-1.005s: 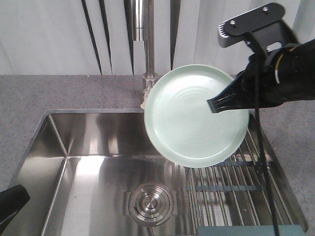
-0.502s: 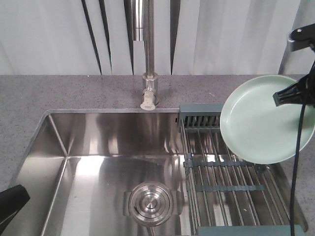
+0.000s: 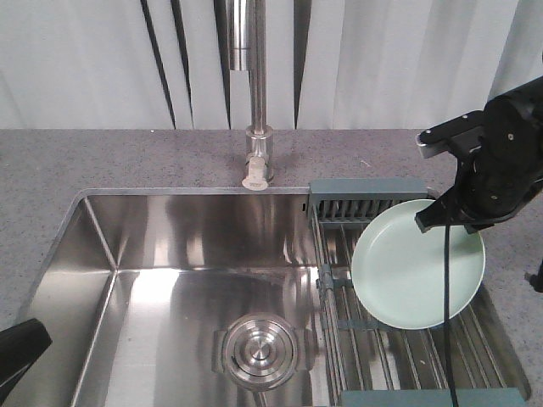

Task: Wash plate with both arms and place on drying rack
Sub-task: 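Lower the plate flat onto the drying rack and open the right gripper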

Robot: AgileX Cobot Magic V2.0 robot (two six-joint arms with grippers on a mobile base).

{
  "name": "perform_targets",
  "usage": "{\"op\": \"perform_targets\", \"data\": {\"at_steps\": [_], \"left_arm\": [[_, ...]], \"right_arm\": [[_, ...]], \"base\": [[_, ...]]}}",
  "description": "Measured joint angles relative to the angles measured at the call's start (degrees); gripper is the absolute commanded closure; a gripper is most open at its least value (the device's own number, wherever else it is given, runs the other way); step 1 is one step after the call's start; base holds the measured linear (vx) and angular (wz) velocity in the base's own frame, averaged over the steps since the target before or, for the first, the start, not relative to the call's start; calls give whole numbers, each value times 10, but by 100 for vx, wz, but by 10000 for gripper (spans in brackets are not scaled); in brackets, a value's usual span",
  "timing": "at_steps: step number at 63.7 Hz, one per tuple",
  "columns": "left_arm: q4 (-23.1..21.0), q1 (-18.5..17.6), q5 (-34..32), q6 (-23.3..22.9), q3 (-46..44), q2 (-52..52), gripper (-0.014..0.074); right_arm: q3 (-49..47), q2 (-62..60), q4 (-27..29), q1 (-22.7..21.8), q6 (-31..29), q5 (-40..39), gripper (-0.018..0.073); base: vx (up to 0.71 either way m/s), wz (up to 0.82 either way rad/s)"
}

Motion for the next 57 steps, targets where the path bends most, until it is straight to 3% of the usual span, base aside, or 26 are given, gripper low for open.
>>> {"op": "perform_targets", "data": {"at_steps": [26, 34, 48, 57], "left_arm": [[0, 0, 0, 0, 0, 0, 603], [0, 0, 0, 0, 0, 0, 603], [0, 0, 0, 0, 0, 0, 603], [0, 0, 0, 0, 0, 0, 603]], "right_arm": [[0, 25, 15, 0, -27, -35, 528], [0, 25, 16, 0, -42, -37, 460], [0, 25, 16, 0, -44, -39, 265], [0, 25, 7, 0, -44, -40, 199]], "base": [[0, 0], [0, 0], [0, 0], [0, 0]]}}
